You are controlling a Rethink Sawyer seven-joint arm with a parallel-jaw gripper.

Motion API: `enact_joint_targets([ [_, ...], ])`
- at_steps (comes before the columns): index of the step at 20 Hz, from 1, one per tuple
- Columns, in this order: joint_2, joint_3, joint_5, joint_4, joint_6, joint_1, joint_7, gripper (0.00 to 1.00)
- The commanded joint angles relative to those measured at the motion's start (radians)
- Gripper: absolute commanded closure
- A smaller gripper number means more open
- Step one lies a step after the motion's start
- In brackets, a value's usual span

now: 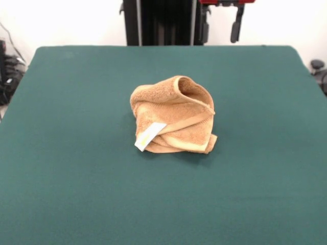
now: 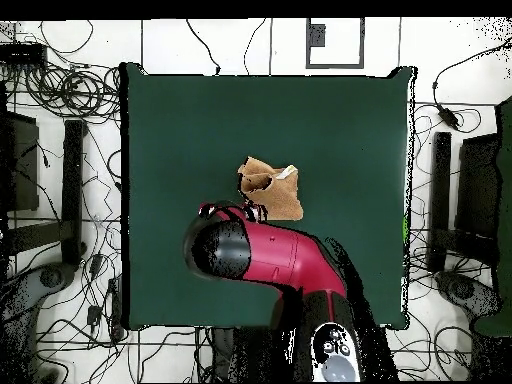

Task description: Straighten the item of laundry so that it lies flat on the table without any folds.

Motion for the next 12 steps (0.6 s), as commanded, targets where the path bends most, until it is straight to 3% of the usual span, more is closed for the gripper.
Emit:
enact_joint_targets([
  [1,0.066,-0.041,0.060,0.022,0.021,0.038,0.301,0.00],
  [12,0.109,-0.022,0.100,0.039,-0.055,-0.010,0.260,0.00],
])
